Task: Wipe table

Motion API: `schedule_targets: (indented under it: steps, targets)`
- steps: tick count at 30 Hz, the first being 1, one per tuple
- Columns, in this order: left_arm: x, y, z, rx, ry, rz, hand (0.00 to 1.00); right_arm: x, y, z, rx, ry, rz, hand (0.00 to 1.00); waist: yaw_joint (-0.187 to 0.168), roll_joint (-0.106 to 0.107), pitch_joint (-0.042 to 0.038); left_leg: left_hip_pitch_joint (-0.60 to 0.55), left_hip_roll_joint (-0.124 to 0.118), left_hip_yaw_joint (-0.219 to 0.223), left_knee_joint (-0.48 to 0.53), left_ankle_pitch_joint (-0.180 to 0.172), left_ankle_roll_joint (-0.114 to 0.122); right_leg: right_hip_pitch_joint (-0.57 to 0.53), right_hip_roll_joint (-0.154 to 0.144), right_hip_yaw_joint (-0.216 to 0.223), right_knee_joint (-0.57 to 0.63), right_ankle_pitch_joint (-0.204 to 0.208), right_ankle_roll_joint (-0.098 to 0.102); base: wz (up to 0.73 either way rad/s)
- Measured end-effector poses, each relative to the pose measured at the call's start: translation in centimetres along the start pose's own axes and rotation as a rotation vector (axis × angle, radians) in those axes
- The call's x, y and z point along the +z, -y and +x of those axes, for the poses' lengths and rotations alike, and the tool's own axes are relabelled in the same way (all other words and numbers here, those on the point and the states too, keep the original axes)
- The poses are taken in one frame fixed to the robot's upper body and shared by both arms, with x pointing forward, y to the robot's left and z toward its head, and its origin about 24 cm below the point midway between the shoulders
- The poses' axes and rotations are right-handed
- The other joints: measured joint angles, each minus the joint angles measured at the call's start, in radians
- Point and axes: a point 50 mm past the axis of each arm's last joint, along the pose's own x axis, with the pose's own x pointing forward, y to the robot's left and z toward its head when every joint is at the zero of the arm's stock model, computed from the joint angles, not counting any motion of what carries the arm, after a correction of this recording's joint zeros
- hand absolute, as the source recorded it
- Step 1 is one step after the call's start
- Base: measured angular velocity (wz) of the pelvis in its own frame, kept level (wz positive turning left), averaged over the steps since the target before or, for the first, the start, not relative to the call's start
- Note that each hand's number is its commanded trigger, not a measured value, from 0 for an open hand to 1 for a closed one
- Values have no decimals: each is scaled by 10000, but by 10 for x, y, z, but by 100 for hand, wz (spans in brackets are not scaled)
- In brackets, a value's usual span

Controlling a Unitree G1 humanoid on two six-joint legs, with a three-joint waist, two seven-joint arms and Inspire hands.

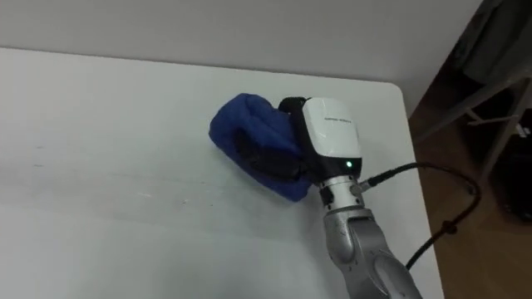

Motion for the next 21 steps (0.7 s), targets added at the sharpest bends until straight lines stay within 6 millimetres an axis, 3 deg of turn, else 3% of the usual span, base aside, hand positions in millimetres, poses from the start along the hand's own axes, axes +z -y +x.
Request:
schedule_targets:
  steps: [5, 11, 12, 13, 14, 15, 18, 19, 21]
  targets:
    - [-1, -3, 0, -67, -6, -60, 0, -3, 10, 3, -328, -13, 90, 0, -160, 52, 19, 81, -14, 101, -5, -20, 31, -11, -63, 130, 179, 3, 6, -6]
    - [-6, -9, 1, 33, -164, -16, 0, 0, 18, 5, -659, 162, 166, 0, -257, -9, -14, 141, -70, 90, -127, -6, 57, 3, -90, 129, 174, 5, 10, 1]
    - [-6, -9, 1, 25, -184, -9, 0, 0, 18, 5, -645, 160, 174, 58, -276, -20, -9, 115, -74, 46, -124, -2, 61, 5, -89, 110, 172, 5, 11, 6]
    - [-7, -9, 0, 22, -190, -5, 0, 0, 18, 5, -630, 160, 160, 82, -275, -31, -3, 104, -75, 33, -129, 5, 64, 3, -88, 98, 171, 4, 12, 8]
    - [-6, -9, 1, 19, -180, 2, 0, 1, 18, 6, -557, 175, 185, 84, -263, -67, 8, 76, -82, 13, -154, 15, 65, -8, -88, 101, 170, -13, 38, 8]
    - [-6, -9, 1, 5, -168, 18, 0, 2, 16, 5, -444, 189, 309, 100, -251, -123, 17, 58, -85, -19, -152, 18, 61, -7, -86, 103, 168, -24, 55, 8]
    - [-6, -9, 1, -41, -161, 18, 0, 5, 9, 3, 199, 240, 478, 100, -248, -335, 32, -4, -93, -136, -138, 37, 52, 6, -69, 105, 146, -31, 65, 11]
    - [-6, -9, 1, -62, -162, 18, 0, 6, 8, 3, 323, 241, 481, 56, -248, -376, 23, -30, -99, -177, -126, 38, 52, 10, -69, 105, 142, -31, 65, 16]
    - [-5, -8, 0, -149, -96, 12, 0, 7, 4, 0, 699, 255, 545, 44, -244, -477, 42, -47, -120, -284, -117, 48, 58, 56, -68, 119, 130, -30, 65, 14]
